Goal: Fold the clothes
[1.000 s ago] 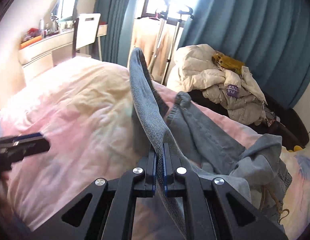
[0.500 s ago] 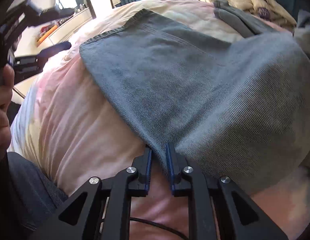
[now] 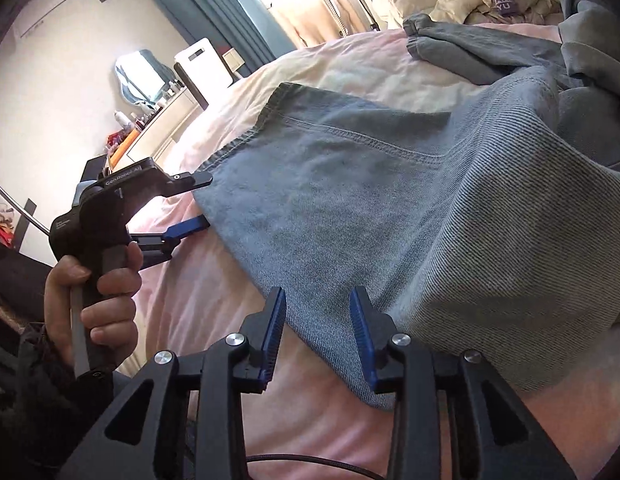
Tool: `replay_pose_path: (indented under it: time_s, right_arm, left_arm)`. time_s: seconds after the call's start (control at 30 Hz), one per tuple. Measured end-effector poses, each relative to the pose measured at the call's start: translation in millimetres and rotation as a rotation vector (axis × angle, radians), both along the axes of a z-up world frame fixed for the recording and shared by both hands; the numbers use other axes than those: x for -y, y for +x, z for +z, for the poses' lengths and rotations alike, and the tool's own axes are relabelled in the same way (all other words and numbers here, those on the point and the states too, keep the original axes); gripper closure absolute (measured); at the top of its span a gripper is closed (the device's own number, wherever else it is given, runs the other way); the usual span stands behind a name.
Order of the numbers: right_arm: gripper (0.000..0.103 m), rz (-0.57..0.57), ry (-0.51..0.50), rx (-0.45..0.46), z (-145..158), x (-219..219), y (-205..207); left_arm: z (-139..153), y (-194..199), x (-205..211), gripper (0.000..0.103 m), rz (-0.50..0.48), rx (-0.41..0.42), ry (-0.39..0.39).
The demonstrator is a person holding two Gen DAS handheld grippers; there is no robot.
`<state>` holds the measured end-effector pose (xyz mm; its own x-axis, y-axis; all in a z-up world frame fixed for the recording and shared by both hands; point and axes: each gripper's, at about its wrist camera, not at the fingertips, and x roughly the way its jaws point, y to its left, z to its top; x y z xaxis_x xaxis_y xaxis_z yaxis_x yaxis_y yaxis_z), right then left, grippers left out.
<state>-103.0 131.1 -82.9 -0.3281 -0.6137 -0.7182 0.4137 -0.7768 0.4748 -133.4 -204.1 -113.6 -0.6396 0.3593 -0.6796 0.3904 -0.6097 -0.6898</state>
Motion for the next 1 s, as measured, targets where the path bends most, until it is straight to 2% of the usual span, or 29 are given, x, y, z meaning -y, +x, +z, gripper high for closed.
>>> replay_pose_path:
  time_s: [0.07, 0.13, 0.2, 0.23, 0.27, 0.3, 0.37, 0.47, 0.57, 0.67, 0.73, 0.87, 0.9, 1.0]
  right_arm:
    - [0.07, 0.008, -0.006, -0.002, -2.3, 0.5, -3.7]
    - [0.07, 0.016, 0.003, -0.024, -2.6, 0.4, -4.6]
    - [0.07, 0.015, 0.0, -0.069, 5.1, -2.8, -3.1]
    - [0.07, 0.011, -0.006, -0.097, 11.2, -5.6, -2.1]
    - [0.07, 0.005, -0.013, -0.124, 17.6, -8.5, -1.1]
    - [0.07, -0.017, -0.018, -0.145, 26.5, -14.3, 0.0]
    - [0.07, -0.08, -0.056, -0.175, 48.3, -38.9, 2.1]
    - [0.07, -0.222, -0.086, -0.242, 83.0, -95.1, 9.8]
    - [0.066, -0.457, -0.096, -0.254, 104.1, -176.0, 20.0]
    - [0.059, -0.694, -0.147, -0.188, 100.6, -267.3, 33.1]
    - [0.045, -0.825, -0.174, -0.129, 92.6, -323.7, 41.2]
    - [0.034, -1.069, -0.229, -0.002, 71.4, -422.2, 56.1]
    - [0.032, -1.109, -0.261, 0.045, 60.9, -439.2, 56.3]
    - [0.032, -1.171, -0.466, 0.171, 20.7, -471.9, 52.6]
  left_arm:
    - [2.2, -2.5, -0.4, 0.041, 0.024, -0.033, 0.016]
    - [3.6, -6.2, -1.4, 0.05, 0.039, -0.032, -0.003]
    - [5.1, -10.0, -2.4, 0.069, 0.054, -0.031, -0.021]
    - [5.8, -11.8, -2.9, 0.072, 0.062, -0.03, -0.031]
    - [6.8, -12.4, -3.2, 0.079, 0.066, -0.034, -0.039]
    - [8.0, -12.1, -3.2, 0.091, 0.076, -0.026, -0.061]
    - [11.1, -11.1, -2.5, 0.097, 0.092, -0.006, -0.132]
    - [16.4, -3.6, 3.3, 0.099, 0.123, -0.029, -0.151]
    - [28.3, 5.8, 6.6, 0.1, 0.156, -0.06, -0.182]
    - [38.8, 11.8, 5.8, 0.1, 0.169, -0.083, -0.223]
    - [41.7, 13.8, 5.0, 0.1, 0.173, -0.084, -0.236]
    - [42.6, 15.4, 2.6, 0.1, 0.179, -0.082, -0.273]
    - [42.8, 15.0, 1.9, 0.1, 0.179, -0.082, -0.279]
    - [42.2, 14.5, 1.6, 0.1, 0.18, -0.084, -0.272]
